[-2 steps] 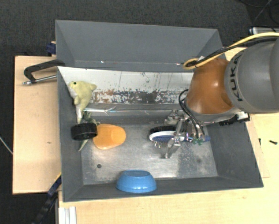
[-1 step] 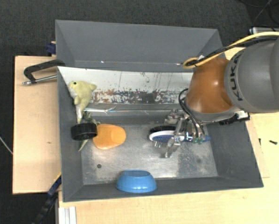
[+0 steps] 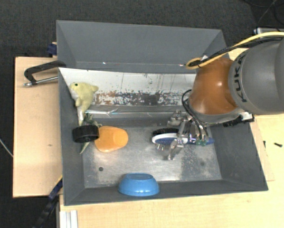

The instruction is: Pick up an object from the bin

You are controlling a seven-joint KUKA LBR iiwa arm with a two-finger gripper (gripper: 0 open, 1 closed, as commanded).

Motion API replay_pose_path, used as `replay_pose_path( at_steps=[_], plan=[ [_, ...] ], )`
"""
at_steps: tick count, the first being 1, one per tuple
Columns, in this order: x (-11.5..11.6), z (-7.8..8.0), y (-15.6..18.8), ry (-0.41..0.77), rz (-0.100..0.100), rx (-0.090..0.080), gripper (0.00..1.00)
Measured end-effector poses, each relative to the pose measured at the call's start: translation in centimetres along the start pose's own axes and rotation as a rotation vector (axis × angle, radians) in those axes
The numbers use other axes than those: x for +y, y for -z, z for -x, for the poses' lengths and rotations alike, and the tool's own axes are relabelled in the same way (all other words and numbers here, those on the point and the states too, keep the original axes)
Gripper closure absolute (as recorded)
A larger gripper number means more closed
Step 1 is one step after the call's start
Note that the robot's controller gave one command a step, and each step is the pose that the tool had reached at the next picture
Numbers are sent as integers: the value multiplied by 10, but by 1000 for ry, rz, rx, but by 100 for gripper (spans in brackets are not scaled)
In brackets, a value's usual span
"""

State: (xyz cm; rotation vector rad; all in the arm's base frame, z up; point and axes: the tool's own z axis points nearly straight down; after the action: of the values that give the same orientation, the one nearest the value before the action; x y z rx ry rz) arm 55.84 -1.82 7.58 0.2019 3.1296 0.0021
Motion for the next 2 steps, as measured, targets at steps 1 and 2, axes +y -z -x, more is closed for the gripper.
replay_pose_path(
  at_steps=[1,2],
  plan=[
    [1,1,1,0,0,0,0],
    [1,2,2,0,0,-4,100]
  ],
)
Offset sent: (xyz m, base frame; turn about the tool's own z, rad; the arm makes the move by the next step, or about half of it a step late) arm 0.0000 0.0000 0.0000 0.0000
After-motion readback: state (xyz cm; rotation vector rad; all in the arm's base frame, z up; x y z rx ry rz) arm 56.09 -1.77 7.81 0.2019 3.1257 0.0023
